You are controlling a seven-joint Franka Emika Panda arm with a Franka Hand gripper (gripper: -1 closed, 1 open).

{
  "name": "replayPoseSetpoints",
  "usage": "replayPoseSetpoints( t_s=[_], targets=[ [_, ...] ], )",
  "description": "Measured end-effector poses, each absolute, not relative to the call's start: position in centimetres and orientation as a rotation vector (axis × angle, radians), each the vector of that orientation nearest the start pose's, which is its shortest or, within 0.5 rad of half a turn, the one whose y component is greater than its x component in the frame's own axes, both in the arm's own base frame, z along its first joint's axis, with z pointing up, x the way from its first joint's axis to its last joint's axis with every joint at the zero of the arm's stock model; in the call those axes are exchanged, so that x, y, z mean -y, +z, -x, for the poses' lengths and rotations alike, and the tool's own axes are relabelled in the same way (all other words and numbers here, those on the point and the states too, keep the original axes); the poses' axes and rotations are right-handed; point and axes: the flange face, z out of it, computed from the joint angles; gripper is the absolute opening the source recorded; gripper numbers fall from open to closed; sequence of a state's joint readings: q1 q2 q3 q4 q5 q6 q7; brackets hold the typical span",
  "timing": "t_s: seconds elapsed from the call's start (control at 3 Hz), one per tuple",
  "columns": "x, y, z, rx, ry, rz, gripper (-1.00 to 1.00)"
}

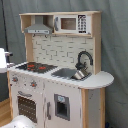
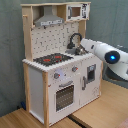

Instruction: Play with the kitchen

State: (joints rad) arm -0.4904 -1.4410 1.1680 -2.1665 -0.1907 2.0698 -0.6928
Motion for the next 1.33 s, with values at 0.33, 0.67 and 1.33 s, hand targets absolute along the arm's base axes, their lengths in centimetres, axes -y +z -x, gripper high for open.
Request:
replayPoseSetpoints(
  t_s=[0.33,0.67,1.33],
  targets=[
    [-42.9,56.6,-22.9,-0.952,0.406,-1.343,1.00],
    [-41.6,57.7,-25.0,-0.923,0.384,-1.455,1.00],
    [-37.8,61.4,-28.7,-0.934,0.332,-1.668,1.00]
  ],
)
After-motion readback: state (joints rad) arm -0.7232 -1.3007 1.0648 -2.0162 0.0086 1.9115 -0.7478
